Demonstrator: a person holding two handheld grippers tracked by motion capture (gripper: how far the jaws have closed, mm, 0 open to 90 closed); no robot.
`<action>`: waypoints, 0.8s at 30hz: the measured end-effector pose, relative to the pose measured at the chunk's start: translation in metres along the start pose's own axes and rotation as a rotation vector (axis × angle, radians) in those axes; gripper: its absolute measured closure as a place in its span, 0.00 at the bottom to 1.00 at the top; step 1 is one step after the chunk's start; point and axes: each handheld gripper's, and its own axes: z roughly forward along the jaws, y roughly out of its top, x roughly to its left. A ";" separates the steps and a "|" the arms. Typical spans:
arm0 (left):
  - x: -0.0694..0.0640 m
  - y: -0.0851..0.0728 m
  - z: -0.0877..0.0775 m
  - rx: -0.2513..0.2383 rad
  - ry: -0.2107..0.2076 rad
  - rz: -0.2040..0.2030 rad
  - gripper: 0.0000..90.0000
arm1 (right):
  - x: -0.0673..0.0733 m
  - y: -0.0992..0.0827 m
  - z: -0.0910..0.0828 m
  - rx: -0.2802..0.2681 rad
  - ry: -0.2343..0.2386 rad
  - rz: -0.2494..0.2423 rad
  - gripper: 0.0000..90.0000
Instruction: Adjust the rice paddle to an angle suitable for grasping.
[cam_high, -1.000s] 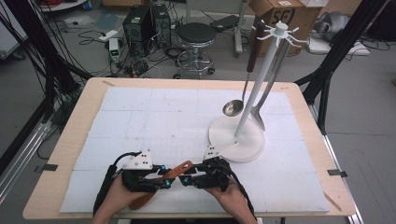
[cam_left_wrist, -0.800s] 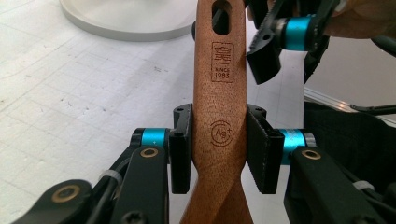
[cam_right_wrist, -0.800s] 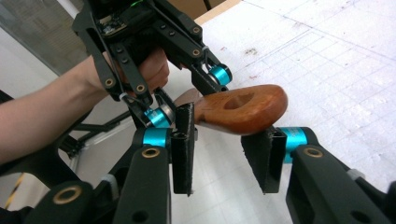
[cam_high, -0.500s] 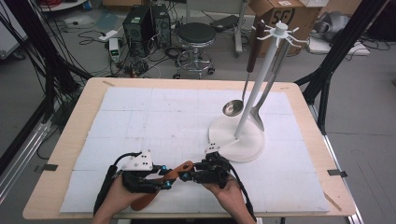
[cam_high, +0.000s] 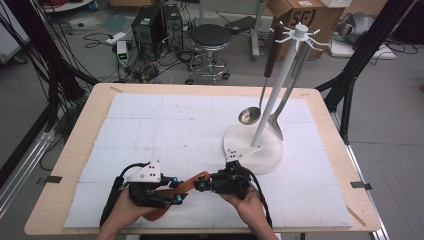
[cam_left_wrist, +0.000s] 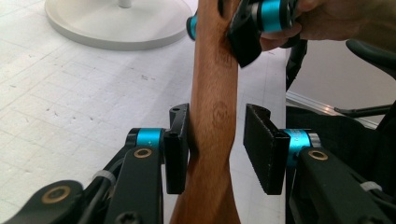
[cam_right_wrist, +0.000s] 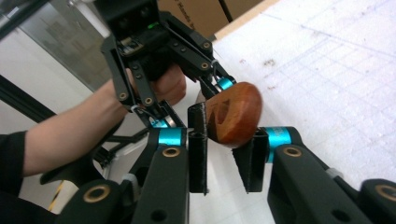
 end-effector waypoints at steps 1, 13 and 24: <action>0.000 0.000 -0.001 -0.004 0.001 -0.002 0.67 | 0.000 0.000 -0.001 -0.007 0.004 0.001 0.87; 0.003 0.000 -0.008 -0.037 0.001 -0.016 0.62 | 0.009 0.012 -0.016 -0.023 -0.012 -0.054 0.92; 0.002 0.000 -0.006 -0.026 -0.019 -0.005 0.67 | 0.024 0.033 -0.030 -0.040 -0.045 -0.127 0.92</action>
